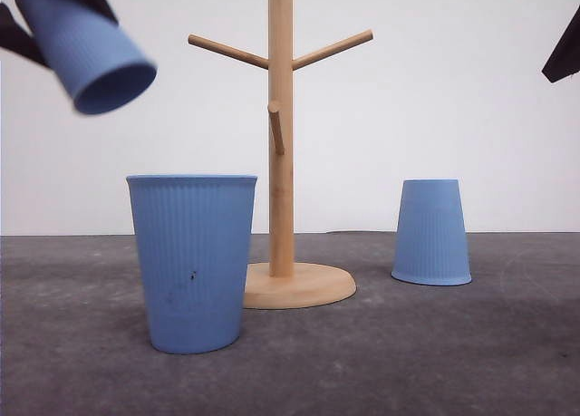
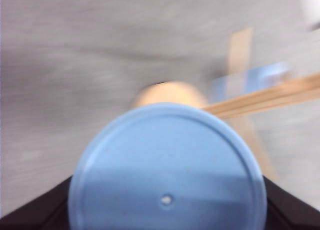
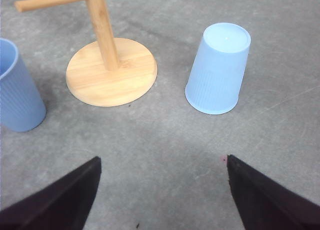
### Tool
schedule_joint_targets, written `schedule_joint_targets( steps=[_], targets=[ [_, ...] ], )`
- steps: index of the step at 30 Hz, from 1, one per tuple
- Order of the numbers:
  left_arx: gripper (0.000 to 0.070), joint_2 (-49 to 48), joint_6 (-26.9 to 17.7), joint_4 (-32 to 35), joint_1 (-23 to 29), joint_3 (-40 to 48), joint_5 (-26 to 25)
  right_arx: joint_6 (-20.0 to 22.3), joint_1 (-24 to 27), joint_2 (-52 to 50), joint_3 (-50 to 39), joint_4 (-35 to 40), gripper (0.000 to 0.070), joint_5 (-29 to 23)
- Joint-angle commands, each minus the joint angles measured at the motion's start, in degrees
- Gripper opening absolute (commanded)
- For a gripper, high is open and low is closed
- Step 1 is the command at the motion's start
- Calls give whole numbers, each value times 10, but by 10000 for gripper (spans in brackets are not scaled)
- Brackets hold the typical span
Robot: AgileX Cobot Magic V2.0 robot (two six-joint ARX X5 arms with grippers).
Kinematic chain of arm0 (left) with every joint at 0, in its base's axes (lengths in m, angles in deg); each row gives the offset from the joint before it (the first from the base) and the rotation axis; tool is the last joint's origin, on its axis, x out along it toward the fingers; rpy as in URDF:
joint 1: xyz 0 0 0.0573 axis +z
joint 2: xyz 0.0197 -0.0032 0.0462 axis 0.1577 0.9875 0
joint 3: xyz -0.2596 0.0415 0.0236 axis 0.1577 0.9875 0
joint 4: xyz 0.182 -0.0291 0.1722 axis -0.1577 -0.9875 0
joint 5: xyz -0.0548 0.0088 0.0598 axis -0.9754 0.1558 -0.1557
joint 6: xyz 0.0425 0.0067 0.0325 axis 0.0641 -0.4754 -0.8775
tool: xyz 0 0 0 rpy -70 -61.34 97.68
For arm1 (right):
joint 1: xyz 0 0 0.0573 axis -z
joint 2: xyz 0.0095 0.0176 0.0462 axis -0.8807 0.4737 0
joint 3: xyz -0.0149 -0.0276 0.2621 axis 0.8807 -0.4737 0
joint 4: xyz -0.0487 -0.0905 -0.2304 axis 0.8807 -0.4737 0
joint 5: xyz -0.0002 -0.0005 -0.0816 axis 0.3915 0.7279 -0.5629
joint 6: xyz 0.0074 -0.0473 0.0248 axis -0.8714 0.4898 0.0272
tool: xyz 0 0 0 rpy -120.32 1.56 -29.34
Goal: Place three cups
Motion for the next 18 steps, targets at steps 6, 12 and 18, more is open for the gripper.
schedule_joint_targets(
  steps=[6,12,18],
  targets=[
    [396,9,132,106,12,-9,-96,5,-3,-14,10,7,511,1],
    [396,21,170,148,-3,-9,-104,4,-3,-19,10,10,511,0],
    [395,59,179,170,-30,-9,-100,4,-3,-19,10,18,511,0]
  ],
)
